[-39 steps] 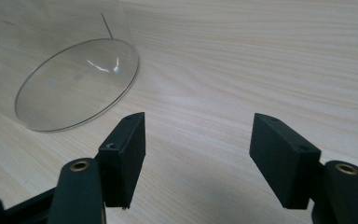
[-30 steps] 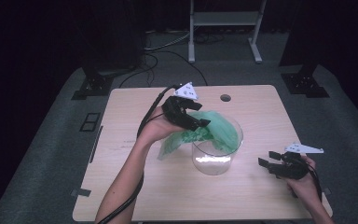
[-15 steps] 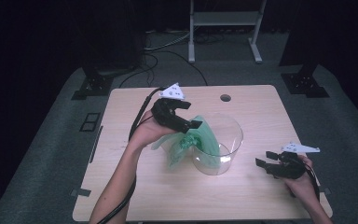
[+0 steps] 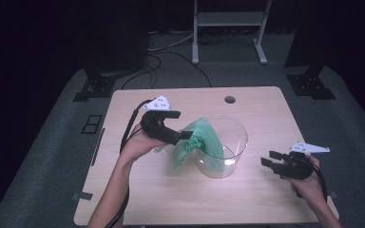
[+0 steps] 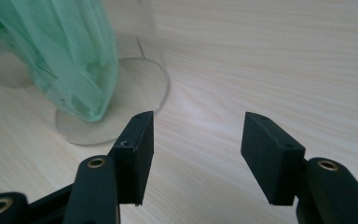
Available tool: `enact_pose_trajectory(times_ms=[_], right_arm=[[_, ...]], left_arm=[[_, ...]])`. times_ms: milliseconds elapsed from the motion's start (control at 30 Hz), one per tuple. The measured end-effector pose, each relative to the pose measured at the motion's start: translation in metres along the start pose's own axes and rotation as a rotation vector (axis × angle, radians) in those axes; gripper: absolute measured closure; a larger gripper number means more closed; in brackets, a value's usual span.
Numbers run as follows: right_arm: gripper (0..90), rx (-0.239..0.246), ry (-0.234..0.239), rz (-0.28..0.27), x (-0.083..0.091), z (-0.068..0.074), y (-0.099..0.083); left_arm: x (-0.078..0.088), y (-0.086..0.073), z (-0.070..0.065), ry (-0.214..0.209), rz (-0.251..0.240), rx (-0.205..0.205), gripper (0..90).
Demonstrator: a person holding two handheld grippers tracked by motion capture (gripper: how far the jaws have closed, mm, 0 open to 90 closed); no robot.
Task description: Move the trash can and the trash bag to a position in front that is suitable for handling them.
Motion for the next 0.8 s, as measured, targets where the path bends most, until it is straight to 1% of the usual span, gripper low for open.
enact_pose_trajectory(times_ms=[33, 100, 200, 267, 367, 400, 433, 567, 667, 800], right_arm=[[43.3, -0.001, 0.012, -0.006, 0.002, 0.001, 0.004], [41.0, 0.006, 0.024, -0.013, 0.005, 0.002, 0.013], [37.6, 0.008, 0.050, -0.022, 0.009, 0.008, 0.030], [33.1, 0.022, 0.078, -0.022, 0.012, 0.013, 0.042], [32.1, 0.050, 0.103, -0.017, 0.014, 0.021, 0.061], [32.1, 0.050, 0.103, -0.017, 0.014, 0.021, 0.061], [30.3, 0.070, 0.130, -0.009, 0.015, 0.027, 0.074], [26.6, 0.113, 0.165, 0.004, 0.013, 0.040, 0.097], [24.6, 0.147, 0.196, 0.004, 0.010, 0.053, 0.115], [23.9, 0.194, 0.223, 0.012, 0.002, 0.072, 0.135]], left_arm=[[0.001, -0.003, 0.000, 0.001, 0.002, -0.002, 9.9], [0.002, -0.008, 0.000, 0.000, 0.000, 0.009, 9.5], [0.005, -0.014, 0.001, 0.005, -0.011, 0.015, 9.5], [0.007, -0.018, 0.001, 0.005, -0.015, 0.020, 9.5], [0.010, -0.023, 0.001, 0.010, -0.014, 0.024, 9.5], [0.010, -0.023, 0.001, 0.010, -0.014, 0.024, 9.5], [0.013, -0.025, 0.000, 0.013, -0.016, 0.025, 9.5], [0.021, -0.030, 0.002, 0.024, -0.020, 0.031, 9.5], [0.027, -0.035, 0.004, 0.044, -0.029, 0.028, 9.4], [0.034, -0.045, 0.005, 0.055, -0.023, 0.040, 9.4]])
Point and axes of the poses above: each handheld gripper's, and its own axes: x roughly backward along the jaws, y roughly out of its top, z roughly to its left, the point moved 8 cm from there along -x, roughly forward along the jaws, and after that the axes turned 3 degrees about -y, right-handed, at the moved point
